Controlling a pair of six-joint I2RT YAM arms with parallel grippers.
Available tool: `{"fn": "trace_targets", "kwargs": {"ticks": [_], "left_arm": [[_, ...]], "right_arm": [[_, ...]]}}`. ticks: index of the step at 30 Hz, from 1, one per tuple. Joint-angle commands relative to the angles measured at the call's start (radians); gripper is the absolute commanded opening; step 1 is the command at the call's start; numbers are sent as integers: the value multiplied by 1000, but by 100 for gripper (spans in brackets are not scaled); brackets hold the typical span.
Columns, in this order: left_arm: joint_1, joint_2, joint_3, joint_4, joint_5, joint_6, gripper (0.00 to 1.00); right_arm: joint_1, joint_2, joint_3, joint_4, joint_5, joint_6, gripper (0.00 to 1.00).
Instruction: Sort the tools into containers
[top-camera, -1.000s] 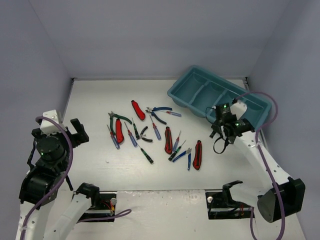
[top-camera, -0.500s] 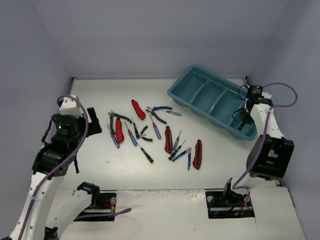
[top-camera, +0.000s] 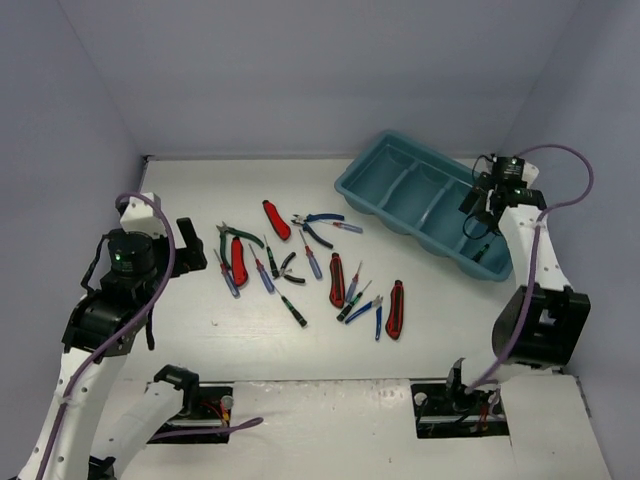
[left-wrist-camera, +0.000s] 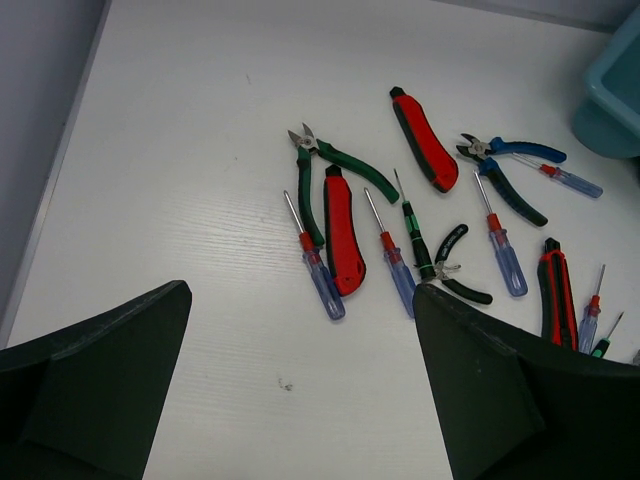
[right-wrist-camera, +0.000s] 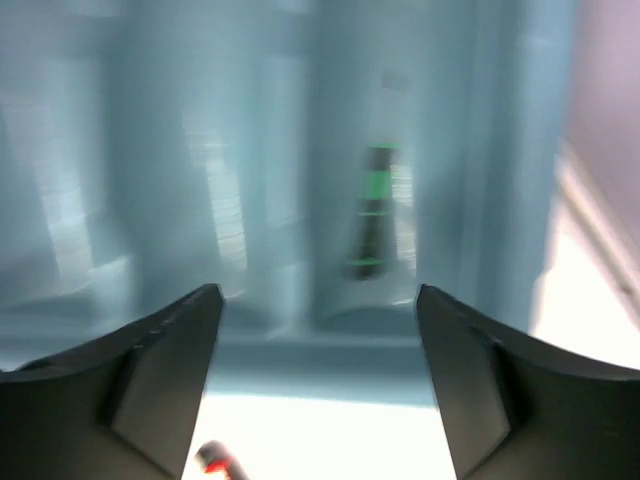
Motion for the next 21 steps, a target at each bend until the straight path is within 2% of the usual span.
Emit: {"fn": "trace_targets", "kwargs": {"ticks": [1, 3, 6, 9, 12, 16, 21], "left_arm": [[-3, 23, 36, 9, 5, -2, 92], [-3, 28, 37, 1, 2, 1, 92], [-4, 28, 30, -1, -7, 6, 92], [-3, 31, 29, -5, -11, 8, 92], [-4, 39, 29, -11, -16, 8, 92], [-3, 48, 24, -13, -10, -10, 92], [-3, 66, 21, -22, 12, -32, 92]], "right_arm": [[159, -251, -54, 6, -30, 135, 76], [224, -318, -110, 5, -37, 209, 72], [406, -390, -215, 6, 6, 336, 67], [550, -399, -273, 6, 41, 426, 63], [755, -369, -312, 6, 104, 531, 54], [902, -299, -339, 7, 145, 668, 48], [1000, -218, -363, 23, 180, 772, 37]]}}
